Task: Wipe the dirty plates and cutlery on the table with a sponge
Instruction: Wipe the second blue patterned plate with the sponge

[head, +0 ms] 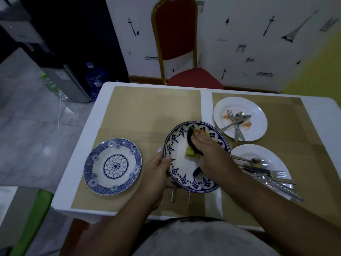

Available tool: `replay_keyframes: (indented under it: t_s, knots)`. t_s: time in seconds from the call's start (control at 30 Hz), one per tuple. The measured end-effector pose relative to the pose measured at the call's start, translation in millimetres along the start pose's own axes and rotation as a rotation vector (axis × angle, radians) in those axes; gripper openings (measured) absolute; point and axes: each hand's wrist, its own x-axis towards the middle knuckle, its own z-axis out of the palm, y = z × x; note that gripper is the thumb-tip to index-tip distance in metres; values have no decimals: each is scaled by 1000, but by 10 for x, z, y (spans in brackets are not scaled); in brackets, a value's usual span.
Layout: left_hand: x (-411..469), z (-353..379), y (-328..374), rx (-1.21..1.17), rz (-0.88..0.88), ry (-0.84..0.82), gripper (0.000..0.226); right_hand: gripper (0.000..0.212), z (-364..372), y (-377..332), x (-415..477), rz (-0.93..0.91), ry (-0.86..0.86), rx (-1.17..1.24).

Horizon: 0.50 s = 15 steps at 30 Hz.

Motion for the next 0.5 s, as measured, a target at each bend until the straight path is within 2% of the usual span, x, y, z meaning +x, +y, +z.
replay_keyframes:
  t_s: [0.1,0.17,0.3,0.4,0.5]
  knots:
    - [31,-3,-6,23,16,-14,25,67,99,-173,-129,-213,-168,98]
    - [49,-30,-11,-23,-8,28,24,62,103,-213,-242,-335,-286,80]
    - [78,-93,-27,-128,-45,85,23,51,-19,-76,-380,-315,-302,37]
    - [65,-106,-44,-114,-38,96,24,55,-90,-46,-456,-253,-396,-19]
    - [37,-62,-13,-69,-35,50,25,62,-69,-157,-442,-319,-390,94]
